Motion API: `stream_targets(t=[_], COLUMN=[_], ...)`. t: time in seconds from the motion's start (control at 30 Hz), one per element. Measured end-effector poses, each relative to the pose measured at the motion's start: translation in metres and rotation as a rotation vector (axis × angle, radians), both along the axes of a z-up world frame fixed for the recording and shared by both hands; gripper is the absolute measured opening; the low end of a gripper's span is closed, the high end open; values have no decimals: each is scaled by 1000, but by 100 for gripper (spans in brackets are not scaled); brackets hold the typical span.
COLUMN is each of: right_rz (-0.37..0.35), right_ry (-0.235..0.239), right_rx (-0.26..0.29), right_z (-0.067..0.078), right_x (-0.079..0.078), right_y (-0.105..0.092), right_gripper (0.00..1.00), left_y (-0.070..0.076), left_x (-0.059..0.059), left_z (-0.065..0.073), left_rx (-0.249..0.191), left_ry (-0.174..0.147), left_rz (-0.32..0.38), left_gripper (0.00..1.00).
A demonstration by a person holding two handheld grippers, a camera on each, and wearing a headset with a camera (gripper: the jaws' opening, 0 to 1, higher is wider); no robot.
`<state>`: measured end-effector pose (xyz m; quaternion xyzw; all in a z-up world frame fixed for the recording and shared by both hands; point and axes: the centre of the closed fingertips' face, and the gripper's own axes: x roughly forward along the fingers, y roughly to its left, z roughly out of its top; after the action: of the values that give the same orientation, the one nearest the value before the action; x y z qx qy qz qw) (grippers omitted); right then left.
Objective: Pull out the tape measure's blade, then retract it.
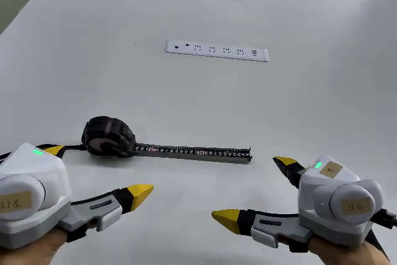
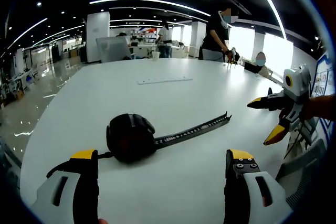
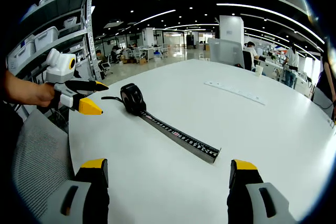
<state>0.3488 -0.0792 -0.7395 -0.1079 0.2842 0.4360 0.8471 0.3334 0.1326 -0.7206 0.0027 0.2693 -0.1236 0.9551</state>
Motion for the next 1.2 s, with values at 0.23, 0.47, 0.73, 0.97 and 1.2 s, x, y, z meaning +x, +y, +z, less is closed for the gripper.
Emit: stream_targets(t=[0.23, 0.47, 0.73, 0.97, 1.2], right_rz=[33, 74, 131, 180, 226], right_ry=[14, 19, 15, 13, 9], right_rx=[-8, -32, -72, -101, -118], right_z=[-5, -12, -16, -20, -22], right_x=[7, 14, 24, 34, 43], right_y=[-2, -4, -7, -8, -8], right_gripper=[94, 91, 85, 80, 71], left_y=[3, 11, 17, 16, 18], left_x=[8, 19, 31, 39, 45], left_z=[-4, -7, -11, -13, -15], left_rx=[-1, -9, -4, 2, -3], left_ry=[6, 14, 14, 13, 21], left_rz=[23, 58, 86, 87, 104], left_gripper=[99, 99, 97, 95, 93])
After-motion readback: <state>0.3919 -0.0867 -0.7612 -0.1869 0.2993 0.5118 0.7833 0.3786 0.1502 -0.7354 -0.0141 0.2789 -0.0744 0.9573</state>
